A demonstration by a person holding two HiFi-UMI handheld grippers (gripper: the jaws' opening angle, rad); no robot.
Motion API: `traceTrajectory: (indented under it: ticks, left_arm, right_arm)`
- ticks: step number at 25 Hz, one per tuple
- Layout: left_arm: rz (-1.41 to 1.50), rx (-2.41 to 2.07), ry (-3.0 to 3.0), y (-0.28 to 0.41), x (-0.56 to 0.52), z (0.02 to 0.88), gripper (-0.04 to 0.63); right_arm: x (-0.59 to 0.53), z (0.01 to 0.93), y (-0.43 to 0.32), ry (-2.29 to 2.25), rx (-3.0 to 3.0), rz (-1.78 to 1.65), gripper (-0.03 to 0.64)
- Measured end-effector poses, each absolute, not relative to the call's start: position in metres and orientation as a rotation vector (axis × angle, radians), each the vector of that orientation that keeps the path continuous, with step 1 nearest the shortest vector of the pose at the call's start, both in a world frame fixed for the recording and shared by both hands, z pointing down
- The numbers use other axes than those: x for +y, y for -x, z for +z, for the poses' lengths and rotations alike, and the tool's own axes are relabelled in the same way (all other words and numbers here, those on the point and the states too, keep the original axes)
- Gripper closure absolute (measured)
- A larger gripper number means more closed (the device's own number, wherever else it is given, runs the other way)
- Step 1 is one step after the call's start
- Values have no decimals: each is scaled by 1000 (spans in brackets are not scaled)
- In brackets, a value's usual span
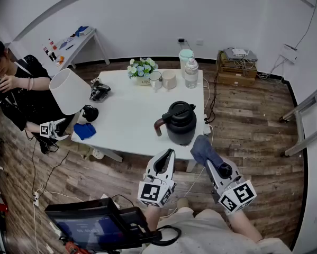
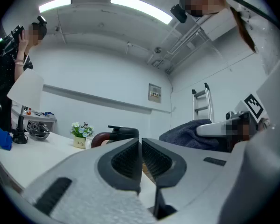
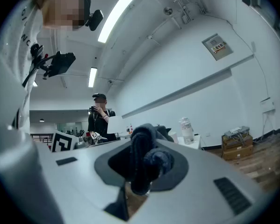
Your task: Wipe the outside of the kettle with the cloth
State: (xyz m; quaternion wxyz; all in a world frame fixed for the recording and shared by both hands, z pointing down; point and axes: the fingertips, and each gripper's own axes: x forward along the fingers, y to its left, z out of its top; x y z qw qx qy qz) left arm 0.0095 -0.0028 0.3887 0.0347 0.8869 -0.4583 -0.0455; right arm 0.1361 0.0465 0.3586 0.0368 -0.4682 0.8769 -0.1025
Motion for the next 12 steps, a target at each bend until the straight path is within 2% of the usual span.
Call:
traceTrajectory:
  ticks: [7,12]
  left_arm:
    - [-152,-1487,-2721,4,-35,386,574]
    - [-147,-1618,-2706,20,-72,376,509]
  right_arm:
    - [20,358,-133,1371,2709,-322,555]
    - [-8,313,-115,1096,2704,-170,555]
